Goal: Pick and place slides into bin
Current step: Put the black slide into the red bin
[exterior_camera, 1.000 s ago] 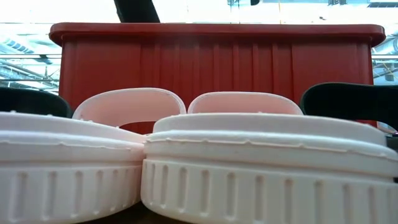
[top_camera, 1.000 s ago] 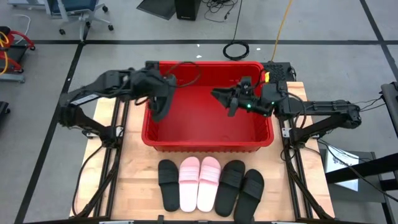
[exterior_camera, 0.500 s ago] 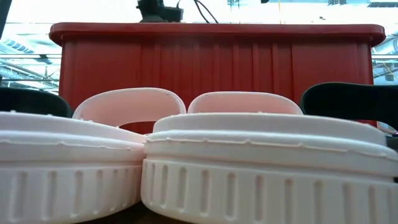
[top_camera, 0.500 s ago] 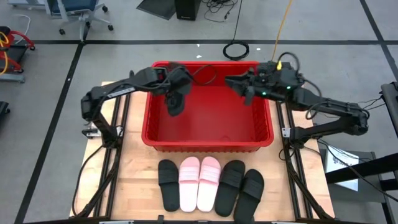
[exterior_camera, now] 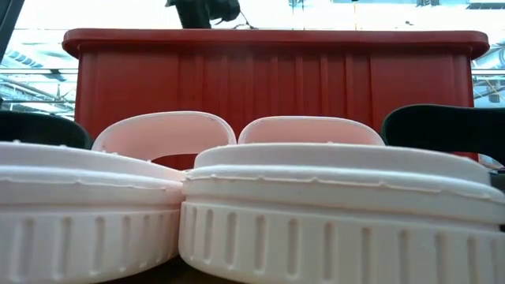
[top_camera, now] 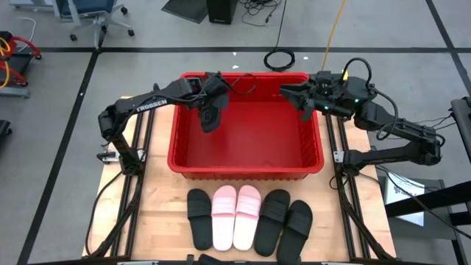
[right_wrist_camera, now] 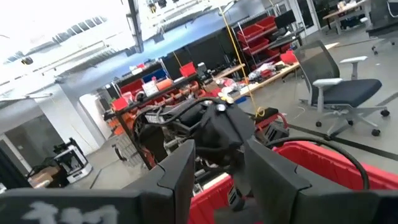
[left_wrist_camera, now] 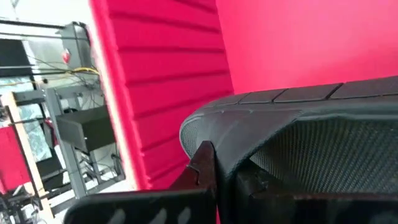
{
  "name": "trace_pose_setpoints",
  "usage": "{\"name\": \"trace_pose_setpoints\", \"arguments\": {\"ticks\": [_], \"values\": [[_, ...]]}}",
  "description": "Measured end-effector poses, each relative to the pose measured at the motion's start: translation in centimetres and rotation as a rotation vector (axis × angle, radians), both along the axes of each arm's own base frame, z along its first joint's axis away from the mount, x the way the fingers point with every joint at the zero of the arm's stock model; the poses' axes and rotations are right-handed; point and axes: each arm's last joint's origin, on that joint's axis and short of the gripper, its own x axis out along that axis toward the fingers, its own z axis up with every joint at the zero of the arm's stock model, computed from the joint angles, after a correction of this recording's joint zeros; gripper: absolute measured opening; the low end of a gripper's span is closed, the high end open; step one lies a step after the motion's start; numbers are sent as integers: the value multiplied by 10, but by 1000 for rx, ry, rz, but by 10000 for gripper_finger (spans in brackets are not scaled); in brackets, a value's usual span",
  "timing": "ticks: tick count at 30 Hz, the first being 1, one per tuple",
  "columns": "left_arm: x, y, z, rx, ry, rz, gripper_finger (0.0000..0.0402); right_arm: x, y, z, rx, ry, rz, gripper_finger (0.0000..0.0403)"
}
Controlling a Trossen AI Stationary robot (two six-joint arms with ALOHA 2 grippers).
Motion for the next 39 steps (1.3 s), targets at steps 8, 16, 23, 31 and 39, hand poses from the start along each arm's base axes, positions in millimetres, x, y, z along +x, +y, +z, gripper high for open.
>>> {"name": "trace_pose_setpoints", "arguments": {"ticks": [8, 16, 23, 31, 39], "values": [[-4, 4, -45, 6, 48, -29, 0, 3, -1, -2, 9, 12, 0, 130], [-11, 1, -85, 15, 127, -61, 0, 4, -1, -3, 32, 16, 0, 130], [-21, 2, -112, 15, 169, -82, 0, 4, -1, -4, 62, 9, 1, 130], [-32, 16, -124, 22, 184, -61, 0, 3, -2, -4, 65, 7, -28, 130], [-43, 37, -123, -7, 140, -22, 0, 4, -3, -4, 77, 4, -47, 130]]}}
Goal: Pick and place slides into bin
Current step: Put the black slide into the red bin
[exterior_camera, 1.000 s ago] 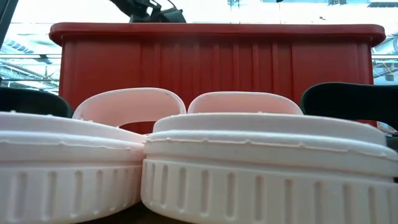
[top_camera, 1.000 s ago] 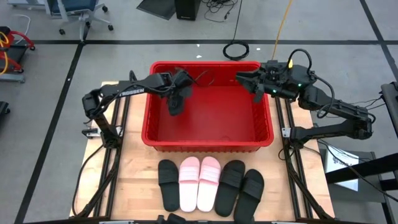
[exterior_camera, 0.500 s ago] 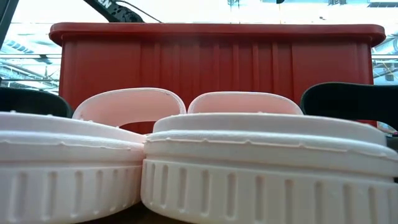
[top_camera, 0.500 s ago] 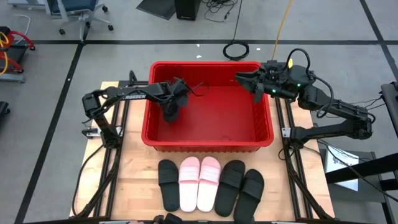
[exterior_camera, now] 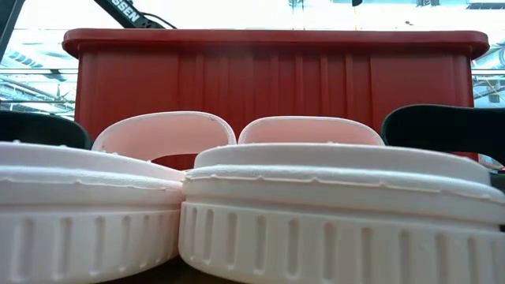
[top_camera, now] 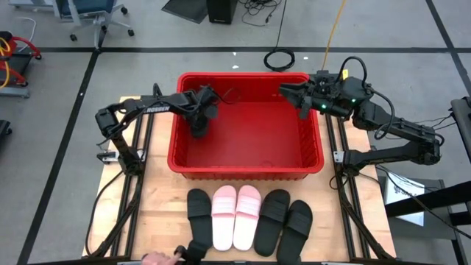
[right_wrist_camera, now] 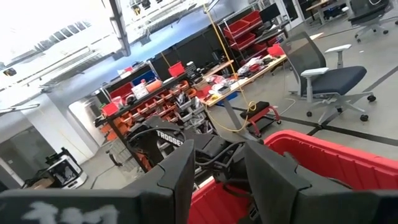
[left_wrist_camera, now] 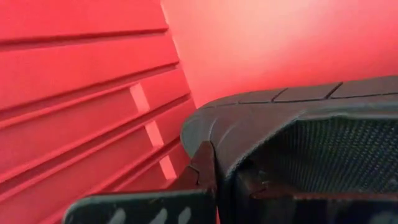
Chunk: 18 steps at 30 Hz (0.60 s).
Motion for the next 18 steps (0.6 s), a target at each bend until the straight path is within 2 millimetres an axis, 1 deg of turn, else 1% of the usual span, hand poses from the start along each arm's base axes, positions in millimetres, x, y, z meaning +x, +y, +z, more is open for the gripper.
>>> {"name": "trace_pose_setpoints", "arguments": {"ticks": [4, 7, 12, 18], "values": [[-2, 3, -1, -35, -13, -11, 1, 0, 0, 0, 5, -1, -3, 130], [-5, 2, -2, -96, -18, -14, 12, 0, 0, 0, 11, -4, -2, 130], [-7, 2, -3, -146, -49, 28, 51, 0, 0, 0, 11, -4, -2, 130], [-15, 14, -2, -108, -49, 84, 112, 0, 0, 0, 10, -3, -1, 130]]}}
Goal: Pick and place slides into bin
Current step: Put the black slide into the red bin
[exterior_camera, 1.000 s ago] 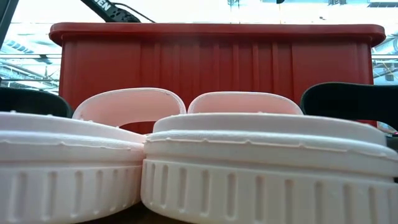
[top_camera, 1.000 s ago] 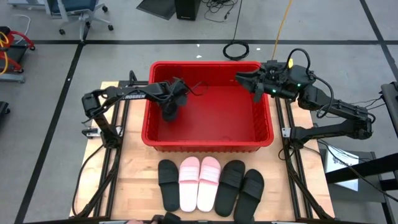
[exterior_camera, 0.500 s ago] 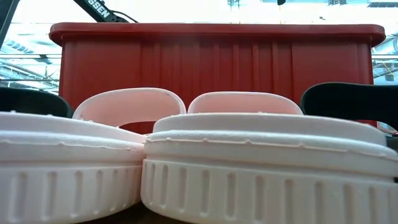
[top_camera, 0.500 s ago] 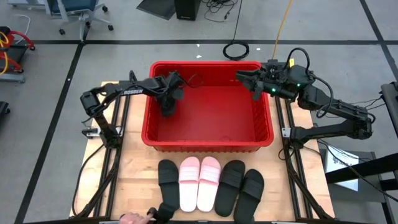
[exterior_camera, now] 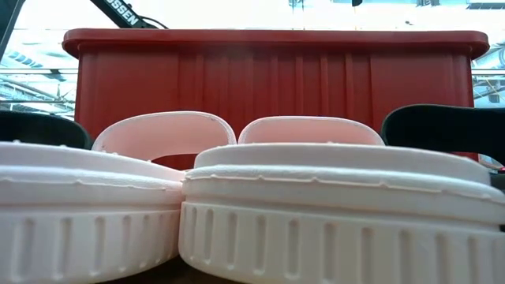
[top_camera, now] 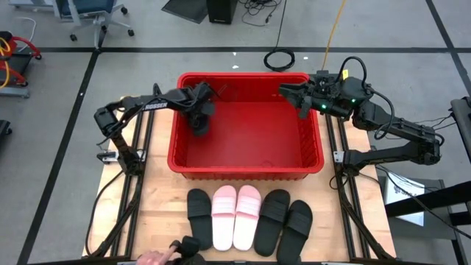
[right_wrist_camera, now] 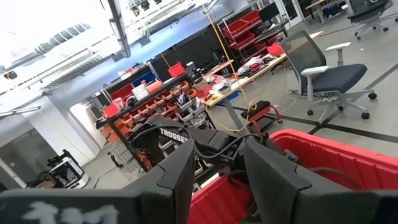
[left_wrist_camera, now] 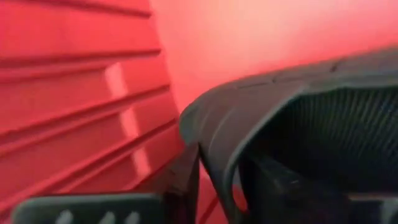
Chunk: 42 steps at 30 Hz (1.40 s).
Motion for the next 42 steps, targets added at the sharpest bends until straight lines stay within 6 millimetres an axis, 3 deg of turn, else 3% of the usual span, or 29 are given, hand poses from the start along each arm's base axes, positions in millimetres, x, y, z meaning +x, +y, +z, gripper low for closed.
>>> {"name": "trace_pose_setpoints", "arguments": {"ticks": [7, 14, 24, 34, 42], "values": [[-4, 6, 0, 19, -3, 48, 172, 0, 0, 0, 1, 0, 2, 130], [8, -6, 2, 39, -25, 5, 206, 0, 0, 0, 1, 0, 3, 130], [19, -25, 4, 56, -6, -35, 209, 0, 0, 0, 1, 1, 3, 130], [4, -43, 51, 79, -158, -34, 209, 1, 0, 0, -7, 4, 3, 130], [-8, -56, 59, -2, -148, 15, 209, 1, 0, 0, -23, 10, 4, 130]]}}
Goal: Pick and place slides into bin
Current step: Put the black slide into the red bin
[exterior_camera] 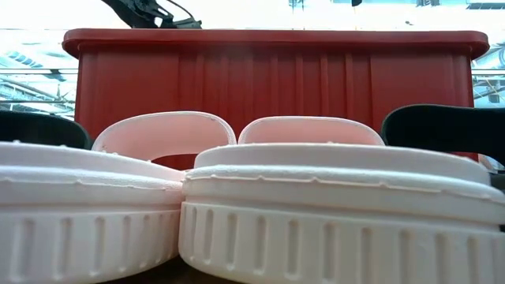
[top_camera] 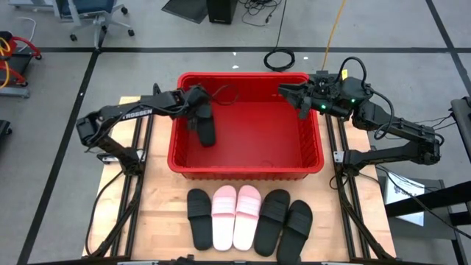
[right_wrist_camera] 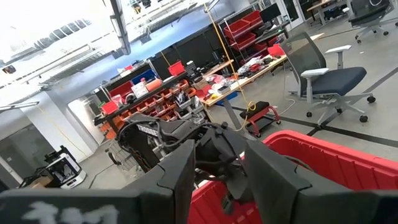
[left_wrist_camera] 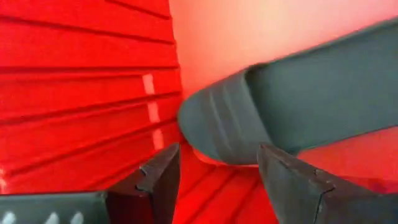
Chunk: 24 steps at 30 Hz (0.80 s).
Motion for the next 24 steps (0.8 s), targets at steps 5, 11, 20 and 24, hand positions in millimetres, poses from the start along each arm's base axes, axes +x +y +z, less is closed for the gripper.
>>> {"name": "trace_pose_setpoints", "arguments": {"ticks": [5, 11, 20, 24], "values": [[12, -23, 0, -110, -80, -46, 209, 0, 0, 0, 0, 1, 1, 130], [36, -56, -9, -161, -113, -166, 209, 3, -1, -2, 3, 8, 4, 130], [53, -57, -20, -184, -187, -128, 209, 4, 0, -2, 13, 12, 31, 130], [60, -53, -39, -203, -130, -117, 209, 4, 0, -3, 15, 11, 36, 130]]}}
